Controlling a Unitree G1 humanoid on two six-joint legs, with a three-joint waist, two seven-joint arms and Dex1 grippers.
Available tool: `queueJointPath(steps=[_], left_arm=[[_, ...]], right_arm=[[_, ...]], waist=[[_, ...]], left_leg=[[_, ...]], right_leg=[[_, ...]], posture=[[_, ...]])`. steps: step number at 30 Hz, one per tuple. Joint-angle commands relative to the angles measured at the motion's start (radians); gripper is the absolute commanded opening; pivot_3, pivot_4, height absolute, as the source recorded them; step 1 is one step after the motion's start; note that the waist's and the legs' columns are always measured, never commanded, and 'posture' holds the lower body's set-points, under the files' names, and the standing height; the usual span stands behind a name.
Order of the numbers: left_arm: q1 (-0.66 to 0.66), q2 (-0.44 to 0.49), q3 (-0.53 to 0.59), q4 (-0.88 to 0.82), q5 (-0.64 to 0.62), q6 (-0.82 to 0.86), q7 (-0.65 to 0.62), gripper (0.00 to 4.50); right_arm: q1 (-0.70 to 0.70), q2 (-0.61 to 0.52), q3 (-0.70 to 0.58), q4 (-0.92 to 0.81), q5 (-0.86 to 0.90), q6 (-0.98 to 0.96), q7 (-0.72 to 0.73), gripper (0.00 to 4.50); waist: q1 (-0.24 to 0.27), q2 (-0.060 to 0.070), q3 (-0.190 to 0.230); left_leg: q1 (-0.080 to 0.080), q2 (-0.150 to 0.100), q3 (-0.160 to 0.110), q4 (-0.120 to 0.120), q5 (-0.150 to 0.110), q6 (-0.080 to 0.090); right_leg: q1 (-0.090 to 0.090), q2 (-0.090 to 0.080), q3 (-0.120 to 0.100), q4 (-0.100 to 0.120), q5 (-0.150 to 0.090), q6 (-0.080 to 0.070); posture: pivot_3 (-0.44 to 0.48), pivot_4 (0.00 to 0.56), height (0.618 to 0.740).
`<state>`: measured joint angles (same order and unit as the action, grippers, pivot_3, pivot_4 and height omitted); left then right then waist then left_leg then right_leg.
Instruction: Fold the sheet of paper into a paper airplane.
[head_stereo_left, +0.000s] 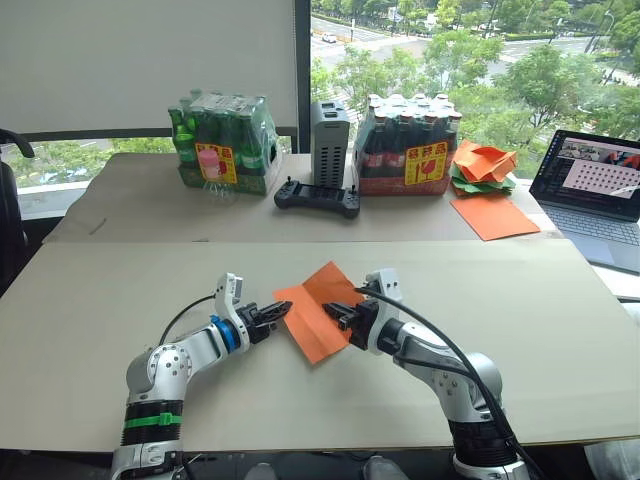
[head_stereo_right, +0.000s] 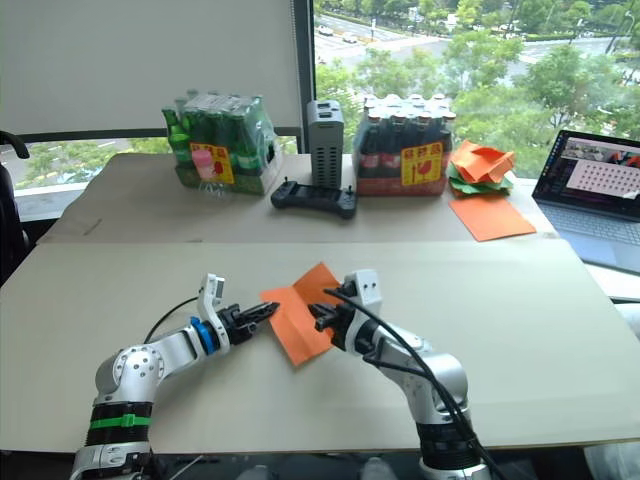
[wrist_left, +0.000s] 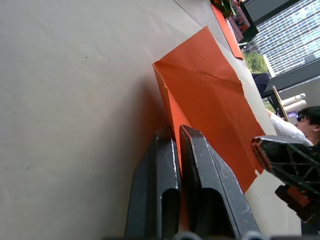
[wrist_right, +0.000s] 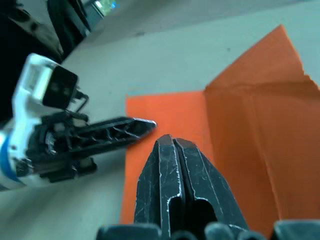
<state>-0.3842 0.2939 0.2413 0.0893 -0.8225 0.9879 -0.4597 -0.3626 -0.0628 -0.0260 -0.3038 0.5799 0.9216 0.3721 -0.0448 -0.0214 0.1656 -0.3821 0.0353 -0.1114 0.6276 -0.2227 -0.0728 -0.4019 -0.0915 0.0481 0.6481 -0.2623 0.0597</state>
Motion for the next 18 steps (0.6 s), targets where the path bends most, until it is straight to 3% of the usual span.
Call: queueJointPath(steps=[1,10,18], left_arm=[[-0.025,0.034,0.004,0.025,0.003,0.017,-0.034,0.24],[-0.061,0.138,-0.060,0.047,0.010,0.073,-0.174,0.24],[-0.128,0.282,-0.154,0.104,0.051,0.092,-0.385,0.24]], right_arm=[[-0.035,0.011,-0.064,-0.069,0.102,-0.017,0.016,0.00],[-0.049,-0.009,-0.082,-0.075,0.170,-0.014,-0.013,0.00],[-0.037,-0.024,-0.068,-0.074,0.180,-0.019,-0.016,0.00]], waist=[[-0.001,0.000,0.000],[-0.002,0.000,0.000],[-0.002,0.000,0.001]], left_leg=[[0.000,0.000,0.000,0.000,0.000,0.000],[-0.002,0.000,0.000,-0.001,0.000,0.000],[-0.002,0.000,0.000,-0.001,0.000,0.000]], right_leg=[[0.000,0.000,0.000,0.000,0.000,0.000],[-0.002,0.000,0.000,0.000,0.000,0.000],[-0.003,0.000,0.000,0.000,0.000,0.000]], posture=[[0.000,0.150,0.740],[0.000,0.150,0.740],[0.000,0.150,0.740]])
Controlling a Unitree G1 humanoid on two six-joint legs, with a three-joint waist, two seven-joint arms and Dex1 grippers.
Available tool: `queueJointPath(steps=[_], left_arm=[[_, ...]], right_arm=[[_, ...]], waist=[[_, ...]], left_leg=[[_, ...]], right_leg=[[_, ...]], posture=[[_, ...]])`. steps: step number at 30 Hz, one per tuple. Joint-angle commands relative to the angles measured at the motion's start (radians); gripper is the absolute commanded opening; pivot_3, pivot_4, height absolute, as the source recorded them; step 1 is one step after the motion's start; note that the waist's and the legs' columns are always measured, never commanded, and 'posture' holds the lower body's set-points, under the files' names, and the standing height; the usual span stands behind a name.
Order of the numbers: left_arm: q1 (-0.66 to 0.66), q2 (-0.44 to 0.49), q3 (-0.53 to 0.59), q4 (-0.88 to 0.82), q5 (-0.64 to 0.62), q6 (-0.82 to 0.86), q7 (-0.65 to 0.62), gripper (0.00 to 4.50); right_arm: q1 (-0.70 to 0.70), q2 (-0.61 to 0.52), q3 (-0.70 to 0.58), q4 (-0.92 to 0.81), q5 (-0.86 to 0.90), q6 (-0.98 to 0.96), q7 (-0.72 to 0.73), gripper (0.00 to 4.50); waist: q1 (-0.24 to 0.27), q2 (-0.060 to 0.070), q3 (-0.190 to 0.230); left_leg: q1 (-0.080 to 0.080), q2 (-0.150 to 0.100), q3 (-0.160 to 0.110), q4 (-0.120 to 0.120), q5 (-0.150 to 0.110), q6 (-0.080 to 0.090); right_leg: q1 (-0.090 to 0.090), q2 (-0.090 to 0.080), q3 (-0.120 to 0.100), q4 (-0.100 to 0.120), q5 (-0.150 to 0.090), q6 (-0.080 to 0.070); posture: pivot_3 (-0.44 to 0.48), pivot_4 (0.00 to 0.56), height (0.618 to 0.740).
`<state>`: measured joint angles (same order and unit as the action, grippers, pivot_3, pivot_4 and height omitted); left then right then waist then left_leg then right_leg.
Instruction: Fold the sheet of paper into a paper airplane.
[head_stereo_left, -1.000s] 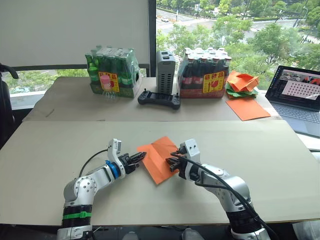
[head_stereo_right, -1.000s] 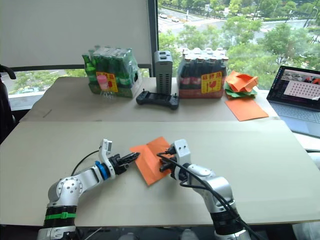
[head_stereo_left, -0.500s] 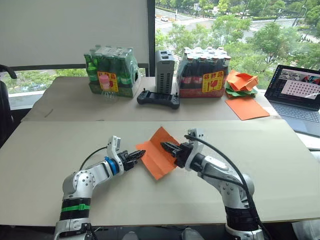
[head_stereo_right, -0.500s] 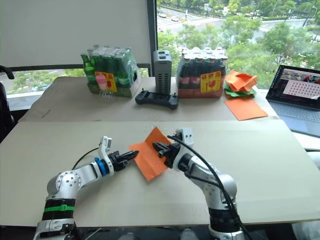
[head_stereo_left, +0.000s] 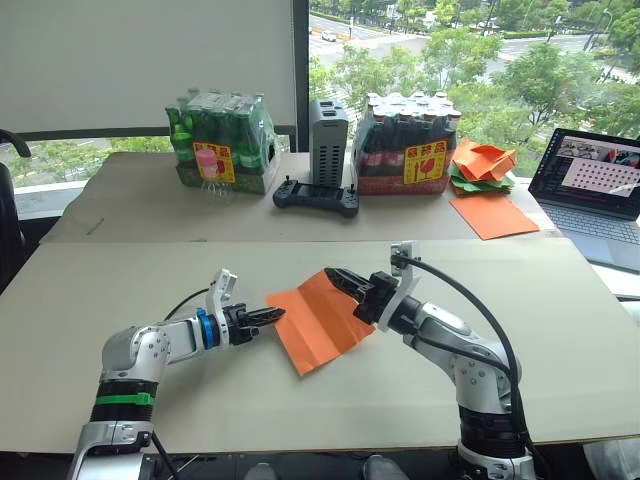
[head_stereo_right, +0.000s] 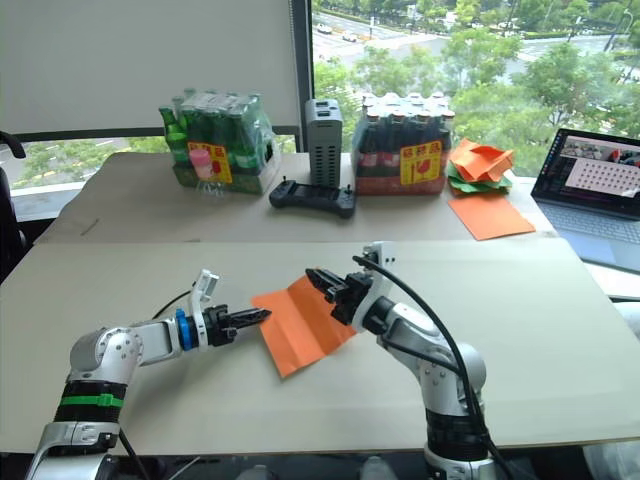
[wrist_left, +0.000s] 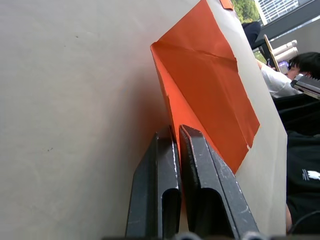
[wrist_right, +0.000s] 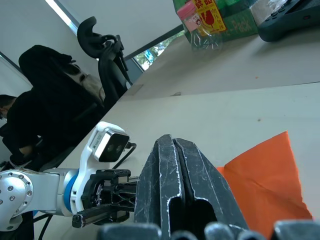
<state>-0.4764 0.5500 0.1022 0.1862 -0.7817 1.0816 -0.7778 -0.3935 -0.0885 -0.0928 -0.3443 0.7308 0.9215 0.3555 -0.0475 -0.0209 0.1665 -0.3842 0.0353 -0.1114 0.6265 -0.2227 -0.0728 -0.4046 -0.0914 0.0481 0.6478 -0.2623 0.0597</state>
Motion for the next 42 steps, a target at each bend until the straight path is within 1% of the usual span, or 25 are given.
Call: queueJointPath(steps=[1,5,10,20,27,32,37,42], left_arm=[[-0.043,0.037,-0.025,0.016,0.020,-0.011,-0.088,0.24],[-0.094,0.085,-0.074,0.062,0.059,-0.029,-0.195,0.24],[-0.122,0.118,-0.141,0.097,0.105,-0.055,-0.321,0.24],[-0.206,0.160,-0.249,0.221,0.209,-0.104,-0.526,0.24],[-0.278,0.180,-0.323,0.325,0.304,-0.173,-0.669,0.24],[-0.339,0.168,-0.355,0.431,0.381,-0.245,-0.724,0.24],[-0.392,0.136,-0.352,0.536,0.443,-0.324,-0.741,0.24],[-0.407,0.114,-0.354,0.567,0.480,-0.350,-0.767,0.24]], right_arm=[[-0.005,0.001,0.000,-0.033,0.030,-0.019,0.000,0.00],[0.007,-0.002,0.007,-0.036,0.027,-0.018,-0.004,0.00],[0.017,-0.007,0.018,-0.039,0.025,-0.016,-0.004,0.00],[0.029,-0.014,0.024,-0.050,0.030,-0.008,-0.018,0.00],[0.037,-0.018,0.029,-0.056,0.033,-0.007,-0.028,0.00],[0.039,-0.017,0.034,-0.058,0.033,-0.008,-0.033,0.00],[0.044,-0.015,0.036,-0.064,0.035,-0.006,-0.039,0.00],[0.048,-0.015,0.039,-0.068,0.038,-0.008,-0.045,0.00]], waist=[[0.001,0.000,0.000],[0.001,0.000,0.000],[0.001,0.000,0.001],[0.001,0.000,0.001],[0.001,0.000,0.001],[0.001,0.000,0.002],[0.001,0.000,0.002],[0.001,0.000,0.002]], left_leg=[[0.000,0.000,0.000,0.000,0.000,0.000],[0.000,0.000,0.000,0.000,0.000,0.000],[-0.001,0.000,0.000,0.000,0.000,0.000],[-0.001,0.000,0.000,0.000,0.000,0.000],[-0.001,0.000,0.000,0.000,0.000,0.000],[-0.002,0.000,0.000,0.000,0.000,0.000],[-0.002,0.000,0.000,0.000,0.000,0.000],[-0.002,0.000,0.000,0.000,0.000,0.000]], right_leg=[[0.000,0.000,0.000,0.000,0.000,0.000],[0.000,0.000,0.000,0.000,0.000,0.000],[-0.001,0.000,0.000,0.000,0.000,0.000],[-0.001,0.000,0.000,0.000,0.000,0.000],[-0.001,0.000,0.000,0.000,0.000,0.000],[-0.001,0.000,0.000,0.000,0.000,0.000],[-0.001,0.000,0.000,0.000,0.000,0.000],[-0.001,0.000,0.000,0.000,0.000,0.000]], posture=[[0.000,0.150,0.740],[0.000,0.150,0.740],[0.000,0.150,0.740],[0.000,0.150,0.740],[0.000,0.150,0.740],[0.000,0.150,0.740],[0.000,0.150,0.740],[0.000,0.150,0.740]])
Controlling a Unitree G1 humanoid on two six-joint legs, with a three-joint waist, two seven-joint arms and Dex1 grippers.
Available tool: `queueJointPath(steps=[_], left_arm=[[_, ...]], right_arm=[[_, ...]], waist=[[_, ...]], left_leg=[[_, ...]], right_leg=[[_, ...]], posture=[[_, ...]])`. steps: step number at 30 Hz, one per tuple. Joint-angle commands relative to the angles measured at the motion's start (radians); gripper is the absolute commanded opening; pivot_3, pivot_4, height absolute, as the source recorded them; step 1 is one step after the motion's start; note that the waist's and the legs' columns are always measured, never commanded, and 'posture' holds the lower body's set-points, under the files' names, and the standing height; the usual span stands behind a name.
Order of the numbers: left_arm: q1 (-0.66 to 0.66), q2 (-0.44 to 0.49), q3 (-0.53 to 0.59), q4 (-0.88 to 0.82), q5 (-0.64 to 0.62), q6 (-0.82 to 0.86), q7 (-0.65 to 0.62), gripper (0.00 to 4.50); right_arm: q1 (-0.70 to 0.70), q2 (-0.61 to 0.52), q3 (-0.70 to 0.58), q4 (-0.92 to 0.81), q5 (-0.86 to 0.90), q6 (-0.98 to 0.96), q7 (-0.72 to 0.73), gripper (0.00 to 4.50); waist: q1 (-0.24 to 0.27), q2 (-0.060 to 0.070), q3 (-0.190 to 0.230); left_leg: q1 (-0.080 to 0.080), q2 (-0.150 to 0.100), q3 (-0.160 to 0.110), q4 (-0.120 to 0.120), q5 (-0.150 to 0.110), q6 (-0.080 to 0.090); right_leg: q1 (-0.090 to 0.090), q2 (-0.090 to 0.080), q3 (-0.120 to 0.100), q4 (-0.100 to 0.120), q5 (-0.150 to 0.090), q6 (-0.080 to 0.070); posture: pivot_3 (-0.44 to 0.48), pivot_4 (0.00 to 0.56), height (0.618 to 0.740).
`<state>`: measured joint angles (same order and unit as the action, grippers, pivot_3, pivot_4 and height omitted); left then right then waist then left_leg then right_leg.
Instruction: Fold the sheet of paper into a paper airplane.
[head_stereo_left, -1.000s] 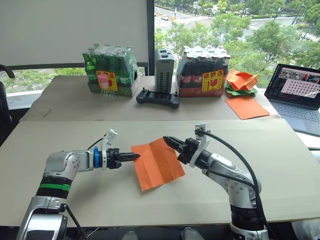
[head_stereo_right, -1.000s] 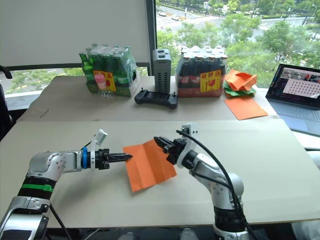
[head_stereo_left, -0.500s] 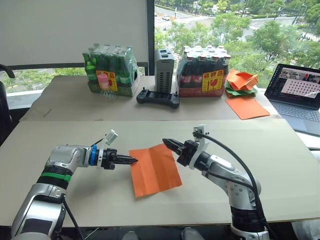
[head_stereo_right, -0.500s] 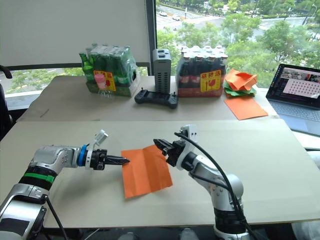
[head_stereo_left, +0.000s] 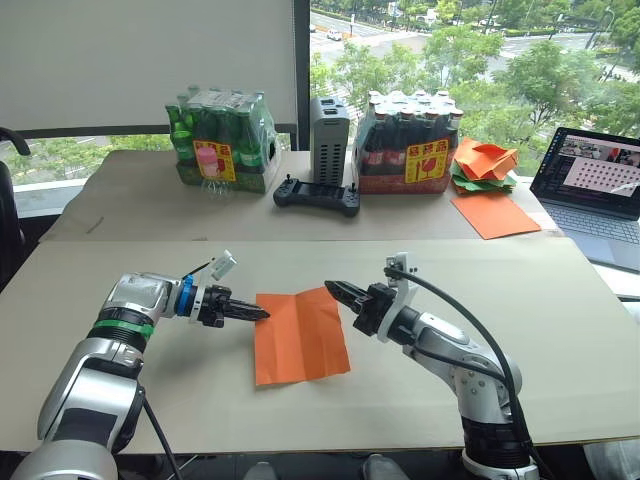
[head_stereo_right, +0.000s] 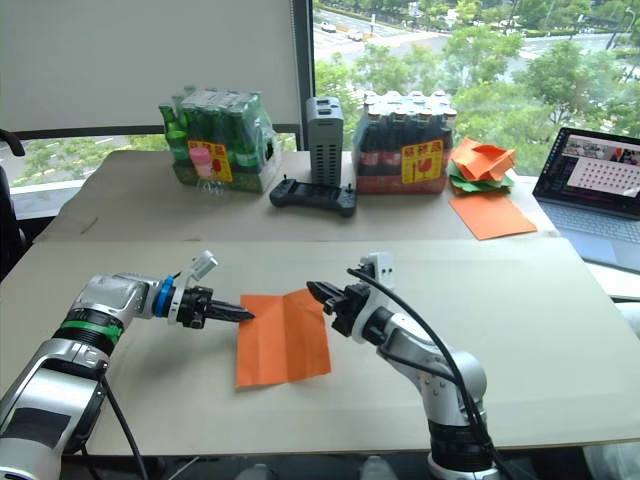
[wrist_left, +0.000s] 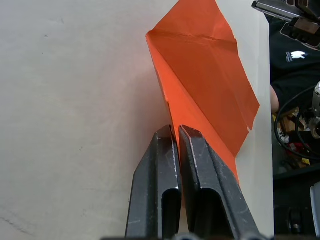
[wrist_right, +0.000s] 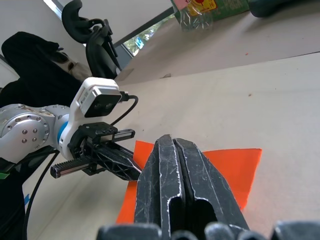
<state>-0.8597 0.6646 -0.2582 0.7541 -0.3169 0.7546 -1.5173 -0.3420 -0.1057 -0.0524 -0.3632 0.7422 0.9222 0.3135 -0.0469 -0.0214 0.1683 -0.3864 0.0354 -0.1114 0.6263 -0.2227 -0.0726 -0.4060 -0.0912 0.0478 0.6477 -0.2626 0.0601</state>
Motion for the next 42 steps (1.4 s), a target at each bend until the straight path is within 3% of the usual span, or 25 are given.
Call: queueJointPath(steps=[1,3,7,11,18,22,25,27,30,31,37,42], left_arm=[[-0.024,-0.004,0.007,-0.001,0.021,-0.025,-0.032,0.24],[-0.025,-0.011,0.013,0.005,0.031,-0.035,-0.024,0.24],[-0.035,-0.019,0.033,0.026,0.047,-0.048,-0.008,1.32],[-0.046,-0.021,0.068,0.045,0.048,-0.067,0.025,2.67],[-0.051,0.017,0.225,0.017,-0.007,-0.050,0.106,2.67],[0.013,0.037,0.410,-0.255,-0.155,0.090,0.212,2.67],[0.136,0.024,0.482,-0.572,-0.301,0.251,0.259,1.92],[0.208,0.010,0.496,-0.719,-0.370,0.324,0.300,1.19],[0.321,-0.007,0.457,-0.897,-0.409,0.360,0.364,0.15],[0.357,-0.009,0.435,-0.932,-0.401,0.352,0.380,0.01],[0.518,-0.036,0.323,-0.996,-0.320,0.273,0.513,0.01],[0.593,-0.016,0.247,-0.998,-0.255,0.185,0.542,0.01]], right_arm=[[-0.003,0.002,-0.001,-0.049,0.028,-0.009,-0.005,0.00],[-0.003,0.001,0.001,-0.048,0.030,-0.011,-0.007,0.00],[-0.003,0.000,0.003,-0.046,0.032,-0.013,-0.010,0.00],[-0.003,0.000,0.003,-0.045,0.034,-0.013,-0.012,0.00],[-0.004,0.002,0.009,-0.038,0.035,-0.016,-0.005,0.00],[-0.005,0.001,0.014,-0.025,0.031,-0.023,0.003,0.00],[-0.008,0.002,0.017,-0.018,0.031,-0.023,0.006,0.00],[-0.012,0.003,0.017,-0.010,0.032,-0.023,0.007,0.00],[-0.021,0.005,0.017,0.002,0.033,-0.026,0.010,0.00],[-0.024,0.005,0.017,0.005,0.032,-0.027,0.011,0.00],[-0.037,-0.004,-0.001,0.024,0.025,-0.041,0.011,0.00],[-0.033,-0.007,-0.009,0.025,0.020,-0.045,0.009,0.00]], waist=[[0.000,0.000,0.000],[0.000,0.000,0.000],[0.000,0.000,0.000],[0.000,0.000,0.000],[-0.001,0.000,0.000],[-0.004,-0.001,0.001],[-0.013,-0.001,0.001],[-0.016,-0.001,0.001],[-0.018,-0.001,0.001],[-0.019,-0.001,0.001],[-0.019,-0.001,0.001],[-0.016,-0.001,0.001]], left_leg=[[0.000,0.000,0.000,0.000,0.000,0.000],[0.000,0.000,0.000,0.000,0.000,0.000],[0.000,0.000,0.000,0.000,0.000,0.000],[0.000,0.000,0.000,0.000,0.000,0.000],[0.000,0.000,0.000,0.000,0.000,0.000],[-0.001,0.000,0.000,0.000,0.000,0.000],[-0.002,0.000,0.000,0.000,0.000,0.000],[-0.001,0.000,0.000,0.000,0.000,0.000],[-0.001,0.000,0.000,0.000,0.000,0.000],[0.000,0.000,0.000,0.001,0.000,0.000],[0.001,0.000,0.000,0.000,0.000,0.000],[0.000,0.000,0.000,0.000,0.000,0.000]], right_leg=[[0.000,0.000,0.000,0.000,0.000,0.000],[0.000,0.000,0.000,0.000,0.000,0.000],[0.000,0.000,0.000,0.000,0.000,0.000],[0.000,0.000,0.000,0.000,0.000,0.000],[0.000,0.000,0.000,0.000,0.000,0.000],[-0.001,0.000,0.000,0.001,0.000,0.000],[-0.001,-0.001,0.000,0.001,0.000,0.000],[-0.001,-0.001,0.000,0.001,0.000,0.000],[-0.001,0.000,0.000,0.001,0.000,0.000],[-0.001,-0.001,0.000,0.002,0.000,0.000],[0.000,0.000,0.001,0.002,0.000,0.000],[0.000,0.000,0.001,0.001,0.000,0.000]], posture=[[0.000,0.150,0.740],[0.000,0.150,0.740],[0.000,0.150,0.740],[0.000,0.150,0.740],[0.000,0.150,0.740],[0.000,0.150,0.740],[0.000,0.150,0.740],[0.000,0.150,0.740],[0.000,0.150,0.740],[0.000,0.150,0.740],[0.000,0.150,0.740],[0.000,0.150,0.740]])
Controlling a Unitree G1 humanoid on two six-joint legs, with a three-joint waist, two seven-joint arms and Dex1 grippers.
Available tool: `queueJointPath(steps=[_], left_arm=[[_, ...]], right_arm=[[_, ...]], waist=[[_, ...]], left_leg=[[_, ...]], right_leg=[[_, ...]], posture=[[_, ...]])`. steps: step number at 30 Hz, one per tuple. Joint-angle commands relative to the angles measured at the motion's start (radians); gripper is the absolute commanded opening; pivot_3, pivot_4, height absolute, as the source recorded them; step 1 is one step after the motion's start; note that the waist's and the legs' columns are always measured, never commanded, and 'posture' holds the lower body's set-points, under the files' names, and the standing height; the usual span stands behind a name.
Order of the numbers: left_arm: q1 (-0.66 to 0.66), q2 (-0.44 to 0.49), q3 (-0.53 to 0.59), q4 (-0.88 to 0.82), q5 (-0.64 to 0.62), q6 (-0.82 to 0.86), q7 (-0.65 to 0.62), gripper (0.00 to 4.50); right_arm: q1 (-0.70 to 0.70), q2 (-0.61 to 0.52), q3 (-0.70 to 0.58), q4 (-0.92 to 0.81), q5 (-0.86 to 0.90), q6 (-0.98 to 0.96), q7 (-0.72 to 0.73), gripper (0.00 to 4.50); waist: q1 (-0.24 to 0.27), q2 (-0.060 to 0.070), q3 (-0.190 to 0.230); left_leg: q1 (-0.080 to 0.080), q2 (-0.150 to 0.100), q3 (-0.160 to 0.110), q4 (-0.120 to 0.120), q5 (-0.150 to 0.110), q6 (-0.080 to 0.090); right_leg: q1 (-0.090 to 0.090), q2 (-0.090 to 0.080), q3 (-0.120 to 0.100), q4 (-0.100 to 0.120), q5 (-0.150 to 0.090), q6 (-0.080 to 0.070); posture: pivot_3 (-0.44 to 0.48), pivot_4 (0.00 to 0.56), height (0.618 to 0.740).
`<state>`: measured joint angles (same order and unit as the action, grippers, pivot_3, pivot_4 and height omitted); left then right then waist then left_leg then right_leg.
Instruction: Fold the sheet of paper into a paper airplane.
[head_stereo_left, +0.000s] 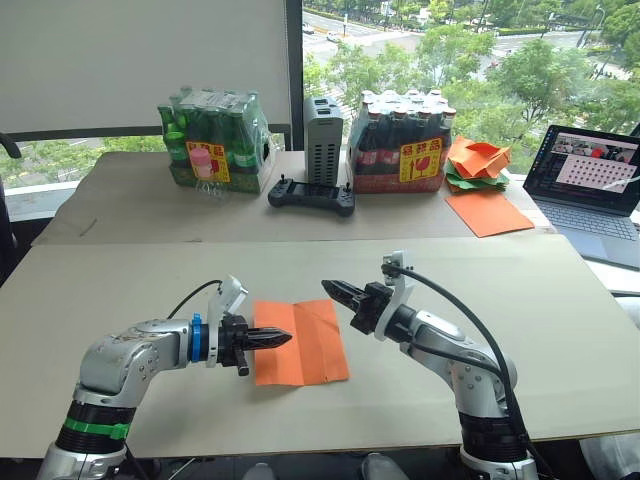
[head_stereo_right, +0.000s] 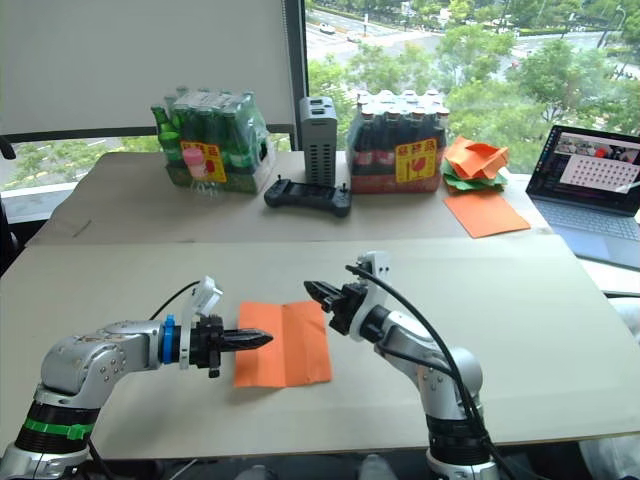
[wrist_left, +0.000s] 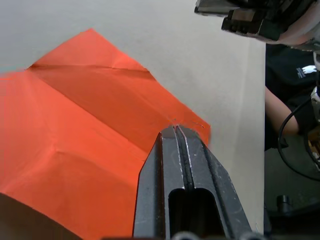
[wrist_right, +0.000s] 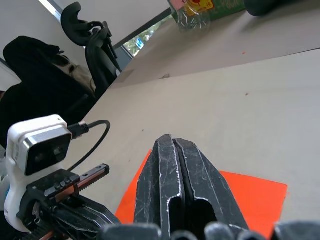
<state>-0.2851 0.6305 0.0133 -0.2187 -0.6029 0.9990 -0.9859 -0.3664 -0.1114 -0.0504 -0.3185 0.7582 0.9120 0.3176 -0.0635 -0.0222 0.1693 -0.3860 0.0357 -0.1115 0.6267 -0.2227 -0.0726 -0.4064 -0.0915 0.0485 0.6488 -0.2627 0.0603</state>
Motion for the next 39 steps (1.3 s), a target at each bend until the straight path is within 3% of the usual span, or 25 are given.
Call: queueJointPath(steps=[1,10,20,23,33,39], left_arm=[[0.025,0.016,-0.031,-0.020,0.036,-0.064,0.017,0.01],[0.062,0.014,-0.129,0.033,0.120,-0.163,0.033,0.01],[0.035,0.004,-0.152,0.081,0.124,-0.196,0.042,0.01],[0.030,0.002,-0.155,0.084,0.123,-0.198,0.041,0.00],[0.028,-0.002,-0.160,0.089,0.120,-0.206,0.042,0.00],[0.030,-0.001,-0.155,0.088,0.118,-0.205,0.048,0.00]], right_arm=[[-0.007,-0.001,-0.010,-0.019,0.004,-0.037,0.005,0.00],[-0.006,0.002,0.000,-0.017,-0.004,-0.050,0.002,0.00],[-0.028,-0.017,0.018,-0.011,-0.028,-0.026,-0.012,0.00],[-0.024,-0.044,0.052,0.015,-0.082,-0.024,-0.024,0.84],[-0.016,-0.033,0.071,0.038,-0.109,0.001,-0.043,4.36],[-0.022,-0.017,0.070,0.052,-0.113,0.003,-0.053,4.46]], waist=[[0.001,0.000,0.000],[0.006,0.000,0.000],[0.019,0.000,0.000],[0.019,0.000,0.000],[0.019,0.001,0.000],[0.019,0.001,0.000]], left_leg=[[0.000,0.000,0.000,0.000,0.000,0.000],[0.000,0.000,0.000,0.000,0.000,0.000],[0.002,0.000,0.000,0.000,0.000,0.000],[0.002,0.000,0.000,0.000,0.000,0.000],[0.002,0.000,0.000,0.000,0.000,0.000],[0.002,0.000,0.000,0.000,0.000,0.000]], right_leg=[[0.000,0.000,0.000,0.000,0.000,0.000],[0.000,0.000,0.000,0.000,0.000,0.000],[0.002,0.000,0.000,0.000,0.000,0.000],[0.002,0.000,0.000,0.000,0.000,0.000],[0.002,0.000,0.000,0.000,0.000,0.000],[0.002,0.000,0.000,0.000,0.000,0.000]], posture=[[0.000,0.150,0.740],[0.000,0.150,0.740],[0.000,0.150,0.740],[0.000,0.150,0.740],[0.000,0.150,0.740],[0.000,0.150,0.740]])
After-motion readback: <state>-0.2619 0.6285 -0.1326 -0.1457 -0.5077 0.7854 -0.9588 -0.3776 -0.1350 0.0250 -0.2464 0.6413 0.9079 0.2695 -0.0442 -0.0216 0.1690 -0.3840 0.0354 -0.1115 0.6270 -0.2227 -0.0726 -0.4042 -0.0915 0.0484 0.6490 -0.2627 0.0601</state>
